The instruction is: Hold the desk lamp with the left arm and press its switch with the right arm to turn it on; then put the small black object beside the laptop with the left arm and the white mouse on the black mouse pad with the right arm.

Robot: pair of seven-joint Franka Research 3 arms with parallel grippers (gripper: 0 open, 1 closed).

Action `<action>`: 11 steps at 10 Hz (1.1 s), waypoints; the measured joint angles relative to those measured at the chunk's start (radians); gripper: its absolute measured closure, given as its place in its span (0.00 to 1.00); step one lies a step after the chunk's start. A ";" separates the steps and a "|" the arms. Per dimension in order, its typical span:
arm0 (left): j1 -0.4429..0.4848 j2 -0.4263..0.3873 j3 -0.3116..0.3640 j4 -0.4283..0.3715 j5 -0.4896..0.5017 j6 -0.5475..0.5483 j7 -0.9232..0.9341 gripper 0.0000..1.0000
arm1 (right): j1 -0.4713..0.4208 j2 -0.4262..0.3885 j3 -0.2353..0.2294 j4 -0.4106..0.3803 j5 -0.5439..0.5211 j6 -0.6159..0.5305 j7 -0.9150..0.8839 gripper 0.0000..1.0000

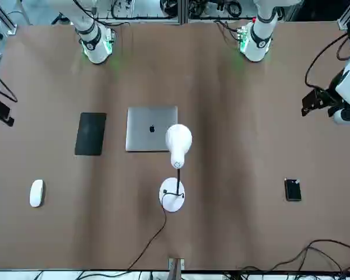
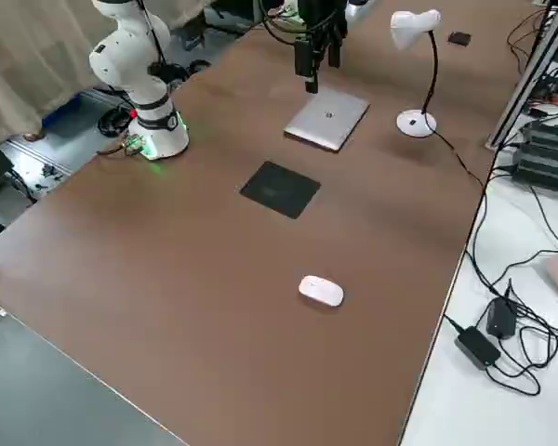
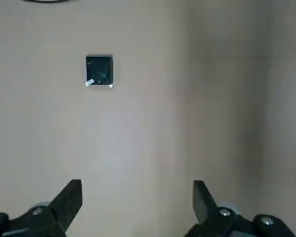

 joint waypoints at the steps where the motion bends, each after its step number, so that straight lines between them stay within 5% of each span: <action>1: 0.000 0.000 0.000 0.000 0.000 0.000 0.000 0.01 | 0.000 0.000 0.000 0.000 0.000 0.000 0.000 0.00; 7: -0.005 0.016 -0.007 0.006 0.000 0.001 0.015 0.01 | 0.043 0.039 0.007 -0.032 0.005 0.003 0.000 0.00; 9: -0.050 0.085 -0.041 0.022 -0.005 0.028 0.019 0.01 | 0.102 0.105 0.009 -0.039 0.016 0.051 0.003 0.00; 11: -0.127 0.218 -0.090 0.060 -0.009 0.133 -0.002 0.00 | 0.136 0.198 0.010 -0.064 0.141 0.163 0.005 0.01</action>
